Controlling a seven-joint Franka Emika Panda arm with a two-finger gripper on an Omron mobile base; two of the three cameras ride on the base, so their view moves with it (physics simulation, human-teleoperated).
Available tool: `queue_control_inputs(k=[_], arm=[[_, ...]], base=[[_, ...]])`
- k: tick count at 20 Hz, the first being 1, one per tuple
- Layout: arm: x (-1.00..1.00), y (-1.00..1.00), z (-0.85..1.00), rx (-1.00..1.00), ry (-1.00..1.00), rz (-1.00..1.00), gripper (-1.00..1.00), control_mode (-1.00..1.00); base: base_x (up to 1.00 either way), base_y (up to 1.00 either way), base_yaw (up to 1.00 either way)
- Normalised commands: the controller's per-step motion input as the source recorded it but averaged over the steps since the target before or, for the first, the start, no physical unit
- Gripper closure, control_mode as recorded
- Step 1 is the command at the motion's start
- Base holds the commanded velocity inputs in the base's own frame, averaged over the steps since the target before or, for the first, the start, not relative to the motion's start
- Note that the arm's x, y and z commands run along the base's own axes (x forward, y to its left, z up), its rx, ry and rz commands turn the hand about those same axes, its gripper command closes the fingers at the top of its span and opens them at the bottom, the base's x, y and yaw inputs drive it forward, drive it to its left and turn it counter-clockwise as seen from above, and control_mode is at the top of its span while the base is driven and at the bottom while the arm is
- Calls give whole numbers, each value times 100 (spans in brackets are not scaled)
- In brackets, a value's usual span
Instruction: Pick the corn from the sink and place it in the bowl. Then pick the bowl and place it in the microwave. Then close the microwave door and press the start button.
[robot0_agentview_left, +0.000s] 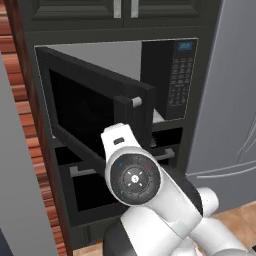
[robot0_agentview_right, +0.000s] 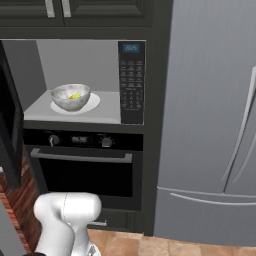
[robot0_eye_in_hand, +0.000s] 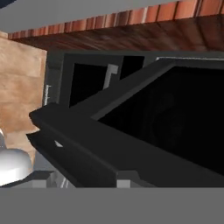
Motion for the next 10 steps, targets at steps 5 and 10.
queue_control_inputs(k=[5, 10], arm=[[100, -97, -5, 0, 0, 0, -100, -100], [100, -86, -5, 0, 0, 0, -100, -100]], base=[[0, 0, 0], [0, 0, 0]])
